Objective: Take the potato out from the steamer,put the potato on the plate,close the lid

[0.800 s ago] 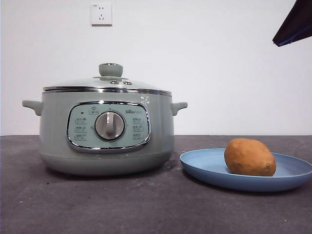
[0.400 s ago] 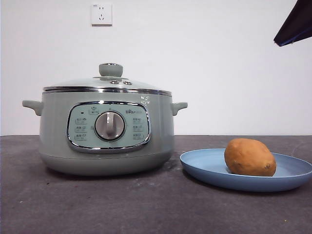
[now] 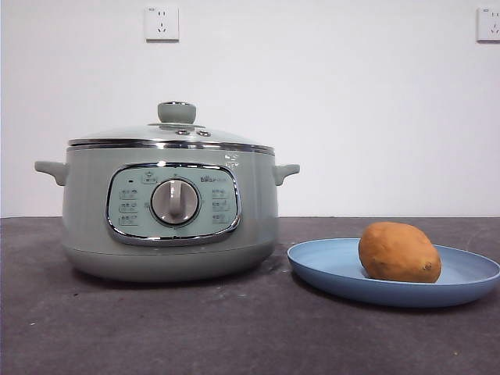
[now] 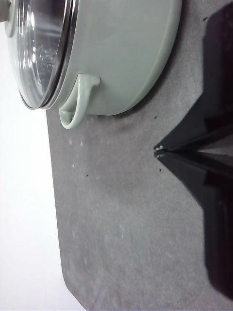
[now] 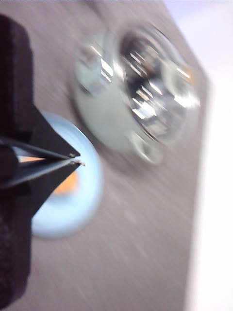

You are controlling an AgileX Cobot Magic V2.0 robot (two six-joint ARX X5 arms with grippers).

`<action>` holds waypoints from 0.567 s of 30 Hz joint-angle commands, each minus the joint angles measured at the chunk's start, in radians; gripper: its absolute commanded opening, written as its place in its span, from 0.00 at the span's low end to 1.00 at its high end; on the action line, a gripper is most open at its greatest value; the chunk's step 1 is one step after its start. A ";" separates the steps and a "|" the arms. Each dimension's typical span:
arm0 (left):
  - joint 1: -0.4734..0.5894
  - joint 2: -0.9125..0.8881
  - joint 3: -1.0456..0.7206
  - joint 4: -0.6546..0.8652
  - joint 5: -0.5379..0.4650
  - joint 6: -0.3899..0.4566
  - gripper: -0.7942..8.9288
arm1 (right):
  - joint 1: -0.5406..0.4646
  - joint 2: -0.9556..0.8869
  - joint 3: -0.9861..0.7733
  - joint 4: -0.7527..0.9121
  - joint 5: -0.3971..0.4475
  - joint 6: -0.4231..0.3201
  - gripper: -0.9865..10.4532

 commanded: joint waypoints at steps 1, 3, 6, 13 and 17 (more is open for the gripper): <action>0.003 -0.001 -0.016 0.002 -0.001 0.000 0.08 | -0.038 -0.079 -0.089 0.079 0.045 0.006 0.09; 0.003 -0.001 -0.016 0.002 -0.001 0.000 0.08 | -0.056 -0.141 -0.175 0.169 0.070 0.043 0.09; 0.003 -0.001 -0.016 0.002 -0.001 0.000 0.08 | -0.068 -0.233 -0.321 0.293 0.102 0.092 0.09; 0.003 -0.001 -0.016 0.002 -0.001 0.000 0.08 | -0.068 -0.362 -0.571 0.438 0.121 0.114 0.09; 0.003 -0.001 -0.016 0.002 -0.001 0.000 0.08 | -0.068 -0.402 -0.644 0.447 0.121 0.122 0.09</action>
